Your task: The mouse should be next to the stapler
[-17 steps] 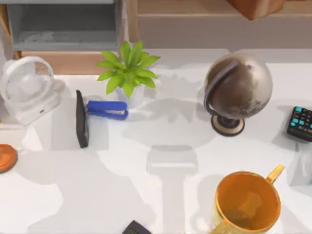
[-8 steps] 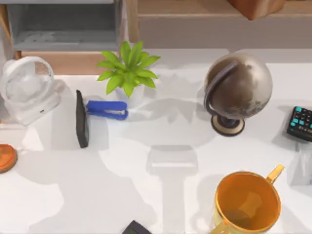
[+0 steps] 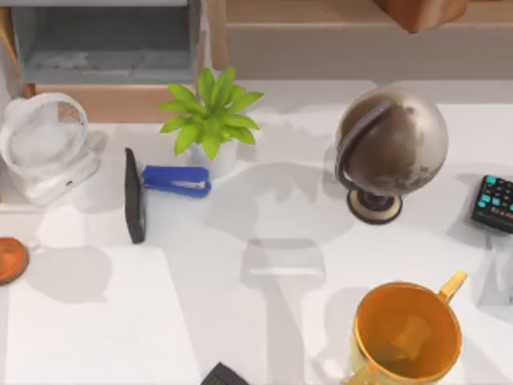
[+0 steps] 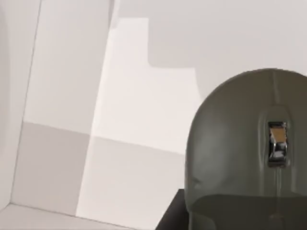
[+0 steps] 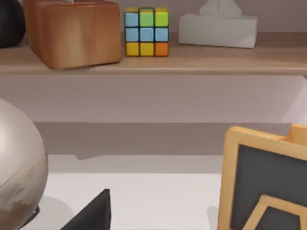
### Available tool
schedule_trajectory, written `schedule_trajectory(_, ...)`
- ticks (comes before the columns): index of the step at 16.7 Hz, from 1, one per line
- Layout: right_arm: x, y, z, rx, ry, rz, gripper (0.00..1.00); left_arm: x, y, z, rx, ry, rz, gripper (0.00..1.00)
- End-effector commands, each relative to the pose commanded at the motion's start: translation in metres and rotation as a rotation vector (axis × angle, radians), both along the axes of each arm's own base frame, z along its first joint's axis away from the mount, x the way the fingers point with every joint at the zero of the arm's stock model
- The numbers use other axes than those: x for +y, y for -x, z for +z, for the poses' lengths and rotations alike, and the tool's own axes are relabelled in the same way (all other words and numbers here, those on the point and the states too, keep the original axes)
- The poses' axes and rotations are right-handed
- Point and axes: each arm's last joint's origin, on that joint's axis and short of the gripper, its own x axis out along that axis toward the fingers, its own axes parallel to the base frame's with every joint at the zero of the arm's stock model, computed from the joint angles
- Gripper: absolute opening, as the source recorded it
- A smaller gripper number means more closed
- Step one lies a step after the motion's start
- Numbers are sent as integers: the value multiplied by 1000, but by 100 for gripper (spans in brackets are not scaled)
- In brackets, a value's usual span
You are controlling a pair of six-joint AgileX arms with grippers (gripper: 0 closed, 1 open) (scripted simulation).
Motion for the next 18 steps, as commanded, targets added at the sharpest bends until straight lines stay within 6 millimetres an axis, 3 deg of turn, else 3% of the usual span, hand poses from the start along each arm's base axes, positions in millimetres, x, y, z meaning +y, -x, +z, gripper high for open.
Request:
schedule_trajectory(4,0,0,0,0,0,0,100,-67,18,42,-69,0,-62,0)
schedule_trajectory(8,0,0,0,0,0,0,100,-146,45,56,-91,33,-145,0)
schedule_trajectory(11,0,0,0,0,0,0,100,-204,70,44,-59,63,-202,0)
schedule_trajectory(14,0,0,0,0,0,0,100,-255,99,20,1,83,-248,0)
schedule_trajectory(18,0,0,0,0,0,0,100,-308,143,-20,83,84,-275,0)
